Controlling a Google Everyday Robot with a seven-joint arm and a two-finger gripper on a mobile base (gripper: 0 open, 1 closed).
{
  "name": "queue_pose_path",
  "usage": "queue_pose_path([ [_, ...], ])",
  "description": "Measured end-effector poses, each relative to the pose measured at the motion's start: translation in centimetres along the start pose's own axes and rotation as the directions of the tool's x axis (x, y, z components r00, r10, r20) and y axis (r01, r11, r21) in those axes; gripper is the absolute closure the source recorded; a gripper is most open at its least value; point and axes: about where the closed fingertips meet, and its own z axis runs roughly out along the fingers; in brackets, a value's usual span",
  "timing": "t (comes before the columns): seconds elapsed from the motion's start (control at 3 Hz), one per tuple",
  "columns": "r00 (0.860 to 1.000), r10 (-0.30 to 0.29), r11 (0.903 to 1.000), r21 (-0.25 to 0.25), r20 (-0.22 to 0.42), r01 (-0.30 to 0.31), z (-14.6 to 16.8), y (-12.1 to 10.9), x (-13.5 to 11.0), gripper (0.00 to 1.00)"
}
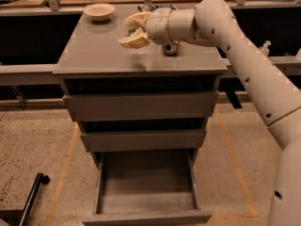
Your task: Pick 7up can from bottom drawer and place on counter
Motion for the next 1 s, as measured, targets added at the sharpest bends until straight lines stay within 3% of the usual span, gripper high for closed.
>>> queue_pose_path([
  [0.33, 0.998, -0.06, 0.9975, 0.038, -0.021, 0.06, 1.6, -1.5, 1.7, 0.85],
  [0.67, 0.991, -0.115, 0.9916, 0.051, -0.068, 0.118, 3.2, -2.9, 3.2, 0.61],
  [1.0, 0.992, -0.111, 0.9923, 0.047, -0.063, 0.114, 3.4, -2.7, 3.1, 0.39],
])
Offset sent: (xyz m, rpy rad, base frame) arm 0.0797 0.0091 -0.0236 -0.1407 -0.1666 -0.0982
